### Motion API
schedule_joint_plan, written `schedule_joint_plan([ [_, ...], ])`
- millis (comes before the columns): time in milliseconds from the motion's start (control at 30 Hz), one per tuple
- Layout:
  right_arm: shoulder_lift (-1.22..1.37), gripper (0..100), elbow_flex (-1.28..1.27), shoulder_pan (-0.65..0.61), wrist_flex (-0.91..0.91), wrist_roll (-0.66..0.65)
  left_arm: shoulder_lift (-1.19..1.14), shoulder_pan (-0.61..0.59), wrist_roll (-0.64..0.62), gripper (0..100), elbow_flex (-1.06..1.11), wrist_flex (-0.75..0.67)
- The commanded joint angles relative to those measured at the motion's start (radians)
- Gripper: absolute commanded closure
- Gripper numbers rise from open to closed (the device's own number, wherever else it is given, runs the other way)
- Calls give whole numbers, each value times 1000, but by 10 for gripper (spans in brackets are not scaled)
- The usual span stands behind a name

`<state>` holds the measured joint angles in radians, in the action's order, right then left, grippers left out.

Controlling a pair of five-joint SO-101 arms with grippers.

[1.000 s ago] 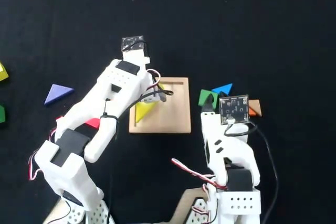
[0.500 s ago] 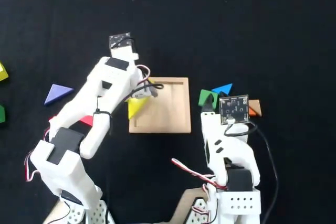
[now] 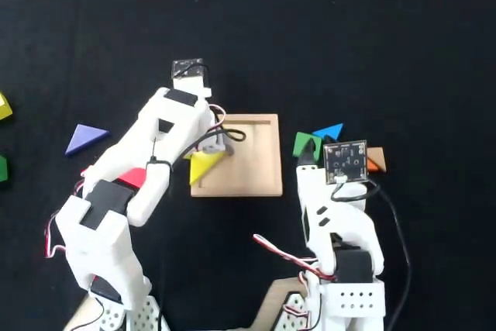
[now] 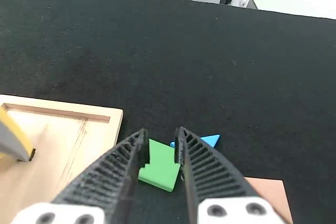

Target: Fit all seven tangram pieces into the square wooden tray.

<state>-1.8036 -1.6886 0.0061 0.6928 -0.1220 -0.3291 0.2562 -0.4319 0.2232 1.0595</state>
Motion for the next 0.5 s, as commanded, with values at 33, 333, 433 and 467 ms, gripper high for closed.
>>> schedule_joint_plan([
  [33,-90,902,4,17,-26,-8,21,25,-35,707,-53,-6],
  [333,-90,902,4,17,-26,-9,51,91,-72,633,-53,-6],
  [433,-90,902,4,17,-26,-9,57,85,-72,633,-53,-6],
  [467,-90,902,4,17,-26,-9,61,84,-72,633,-53,-5],
])
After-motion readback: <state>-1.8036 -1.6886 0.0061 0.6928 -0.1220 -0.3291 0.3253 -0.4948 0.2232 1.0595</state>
